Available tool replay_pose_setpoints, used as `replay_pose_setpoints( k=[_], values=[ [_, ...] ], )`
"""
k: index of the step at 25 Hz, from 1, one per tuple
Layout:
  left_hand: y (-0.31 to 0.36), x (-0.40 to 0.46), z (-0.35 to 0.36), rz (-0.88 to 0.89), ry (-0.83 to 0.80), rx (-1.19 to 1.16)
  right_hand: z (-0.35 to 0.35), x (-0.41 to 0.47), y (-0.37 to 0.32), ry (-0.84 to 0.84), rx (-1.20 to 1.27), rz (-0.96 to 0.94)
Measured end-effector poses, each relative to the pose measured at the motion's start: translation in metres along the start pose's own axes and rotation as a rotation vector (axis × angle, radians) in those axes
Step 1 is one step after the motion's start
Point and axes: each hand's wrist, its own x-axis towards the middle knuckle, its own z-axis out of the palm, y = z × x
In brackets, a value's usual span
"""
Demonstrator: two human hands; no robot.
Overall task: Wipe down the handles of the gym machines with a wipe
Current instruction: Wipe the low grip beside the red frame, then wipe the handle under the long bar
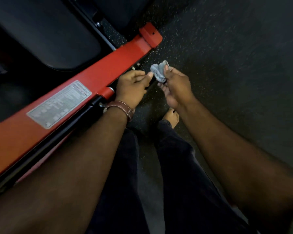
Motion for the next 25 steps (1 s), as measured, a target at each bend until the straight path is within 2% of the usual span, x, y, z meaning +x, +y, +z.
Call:
replay_pose_setpoints(
  k=[3, 5, 8, 13, 15, 20, 25],
  values=[
    [0.050, -0.056, 0.003, 0.058, -0.050, -0.179, 0.013, -0.080, -0.042, -0.077, 0.023, -0.060],
    [0.090, -0.094, -0.005, 0.137, -0.055, -0.188, 0.023, -0.139, -0.085, -0.161, 0.059, -0.138],
    [0.161, -0.155, -0.026, 0.257, -0.054, -0.219, 0.042, -0.222, -0.155, -0.302, -0.012, -0.249],
    [0.273, -0.268, -0.069, 0.498, -0.104, -0.389, 0.084, -0.332, -0.256, -0.351, 0.019, -0.335],
    [0.299, -0.297, -0.085, 0.571, -0.086, -0.426, 0.101, -0.366, -0.280, -0.384, 0.064, -0.342],
    [0.346, -0.361, -0.113, 0.631, 0.015, -0.521, 0.140, -0.432, -0.318, -0.503, 0.101, -0.393],
    [0.371, -0.401, -0.133, 0.887, 0.105, -0.658, 0.178, -0.480, -0.351, -0.644, 0.122, -0.370]
  ],
)
